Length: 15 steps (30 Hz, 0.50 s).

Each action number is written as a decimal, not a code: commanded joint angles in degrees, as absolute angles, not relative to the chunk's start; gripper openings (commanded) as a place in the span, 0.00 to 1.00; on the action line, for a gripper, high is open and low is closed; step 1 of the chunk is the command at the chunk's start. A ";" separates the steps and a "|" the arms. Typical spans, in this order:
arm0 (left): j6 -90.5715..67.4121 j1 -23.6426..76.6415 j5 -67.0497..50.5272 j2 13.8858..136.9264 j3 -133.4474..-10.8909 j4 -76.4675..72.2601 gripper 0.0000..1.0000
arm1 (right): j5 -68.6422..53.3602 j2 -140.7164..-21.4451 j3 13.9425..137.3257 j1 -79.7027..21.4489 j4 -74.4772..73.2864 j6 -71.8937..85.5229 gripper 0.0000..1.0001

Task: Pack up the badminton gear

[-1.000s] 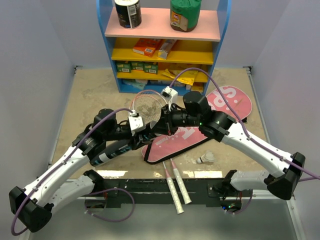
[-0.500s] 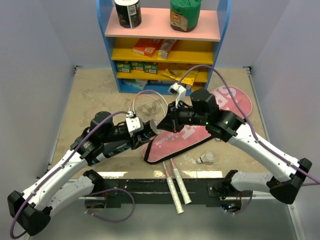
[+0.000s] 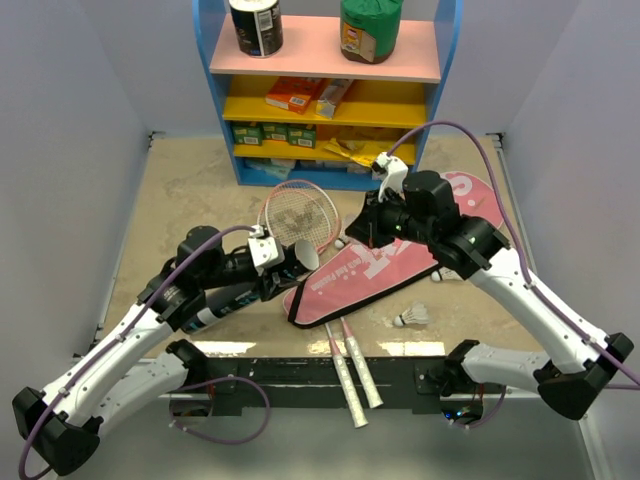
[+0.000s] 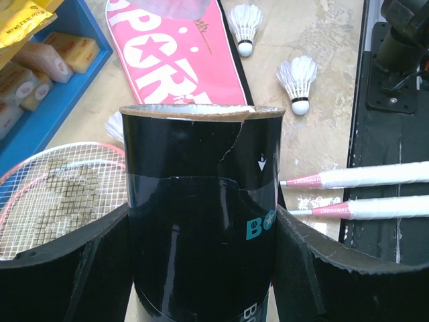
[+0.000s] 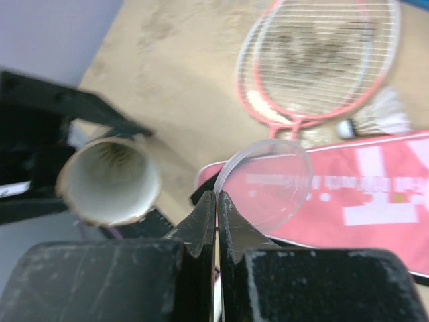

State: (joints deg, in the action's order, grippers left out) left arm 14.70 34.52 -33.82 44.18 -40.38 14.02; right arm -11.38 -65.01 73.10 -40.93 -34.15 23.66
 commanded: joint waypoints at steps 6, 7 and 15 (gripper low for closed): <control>10.55 34.45 -29.01 43.77 -41.04 9.66 0.00 | 1.32 -71.62 69.80 -20.43 -32.79 23.46 0.00; 9.59 34.45 -28.48 43.77 -41.48 9.75 0.00 | 3.41 -71.98 69.09 -18.82 -32.17 23.90 0.00; 2.47 34.37 -22.06 45.00 -42.54 10.20 0.00 | 17.83 -77.60 60.57 -5.56 -29.62 33.83 0.00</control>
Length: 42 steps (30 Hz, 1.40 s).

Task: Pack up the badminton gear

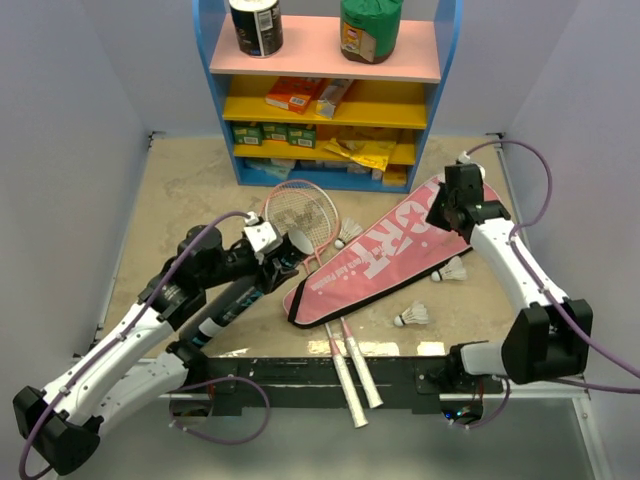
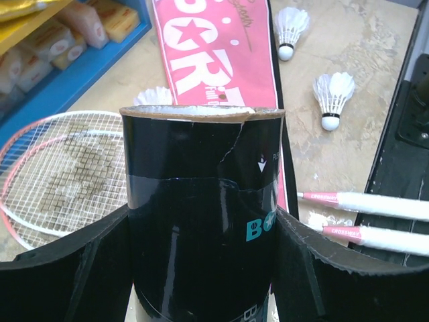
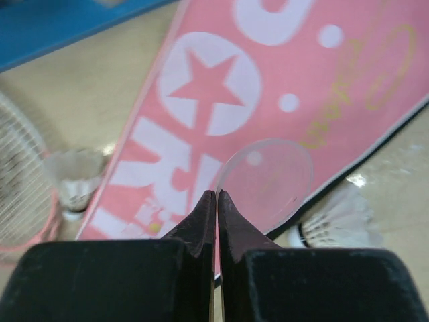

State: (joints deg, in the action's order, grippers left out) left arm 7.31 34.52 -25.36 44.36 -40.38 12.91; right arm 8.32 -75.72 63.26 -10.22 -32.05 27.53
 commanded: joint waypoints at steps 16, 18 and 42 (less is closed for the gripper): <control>-1.85 34.37 -19.78 42.54 -38.15 7.12 0.00 | 20.74 -102.82 72.15 -2.37 -23.29 32.96 0.00; -2.02 34.37 -19.42 42.36 -37.71 6.86 0.00 | 20.83 -103.97 72.51 -2.37 -23.73 32.87 0.00; -1.93 34.45 -20.65 40.78 -37.18 7.21 0.00 | 21.62 -76.21 56.79 -2.37 -34.81 32.43 0.55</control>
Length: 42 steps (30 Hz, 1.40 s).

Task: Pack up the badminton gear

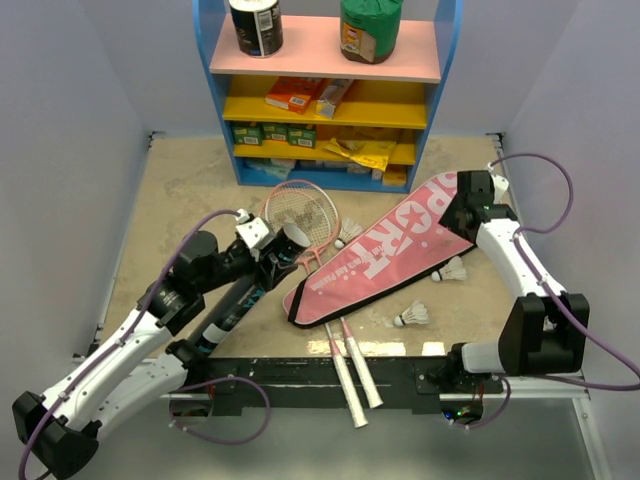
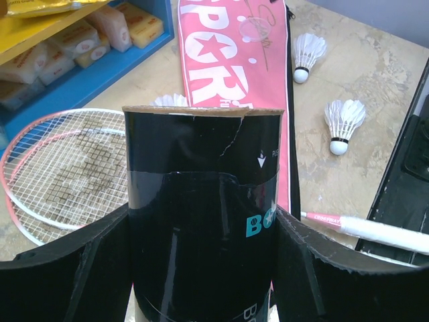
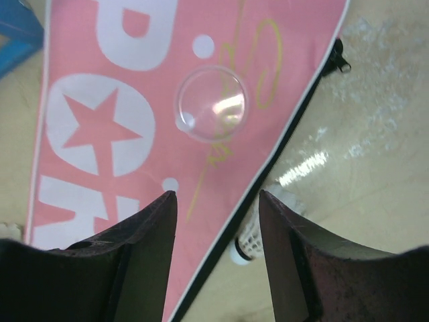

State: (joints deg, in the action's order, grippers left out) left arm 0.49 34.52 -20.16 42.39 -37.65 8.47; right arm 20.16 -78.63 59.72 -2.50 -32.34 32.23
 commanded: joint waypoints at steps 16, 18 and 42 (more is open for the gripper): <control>-2.11 34.54 -21.18 40.34 -37.00 7.47 0.00 | 13.63 -72.16 45.97 3.60 -25.05 26.81 0.71; -2.11 34.54 -21.09 40.52 -37.00 7.56 0.00 | 12.05 -73.03 46.14 3.60 -24.61 26.54 0.72; -2.02 34.54 -21.80 40.61 -36.83 7.56 0.00 | -2.72 -68.21 40.61 3.60 -27.16 29.97 0.37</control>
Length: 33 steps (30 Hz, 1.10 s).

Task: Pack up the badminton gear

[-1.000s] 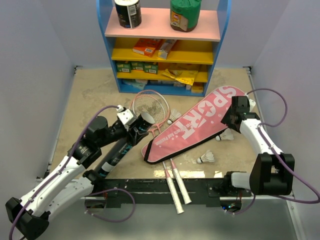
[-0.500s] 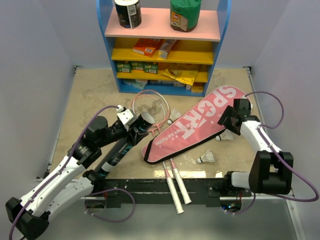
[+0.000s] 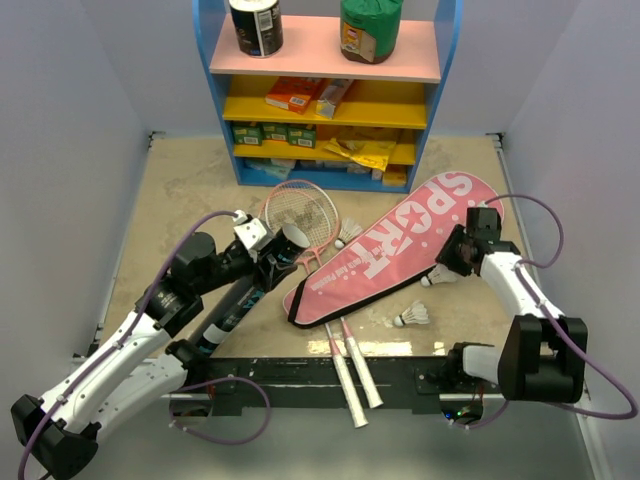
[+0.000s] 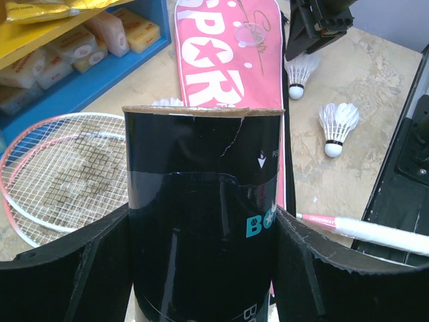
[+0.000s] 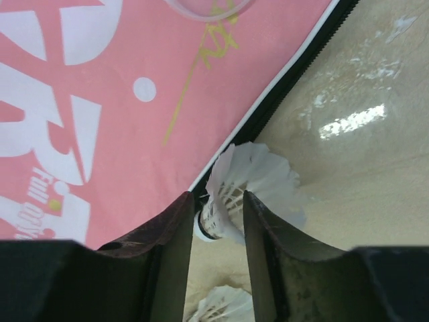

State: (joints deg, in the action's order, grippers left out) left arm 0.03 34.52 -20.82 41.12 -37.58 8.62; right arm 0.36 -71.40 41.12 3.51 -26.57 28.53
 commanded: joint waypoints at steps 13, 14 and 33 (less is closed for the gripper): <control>-1.76 34.54 -21.27 41.22 -36.74 7.56 0.00 | -7.29 -61.09 41.92 3.60 -31.46 30.15 0.00; -1.84 34.54 -21.36 41.48 -36.74 7.47 0.00 | -7.90 -59.52 42.18 3.60 -32.33 29.97 0.00; 1.39 35.33 -24.25 51.76 -38.32 7.56 0.00 | -25.67 -50.71 58.00 -8.42 -27.08 29.26 0.00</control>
State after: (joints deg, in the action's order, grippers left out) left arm 0.91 34.70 -23.31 49.56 -37.58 6.83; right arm -20.36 -50.19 53.87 -2.35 -32.86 28.47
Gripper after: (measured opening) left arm 0.723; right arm 0.007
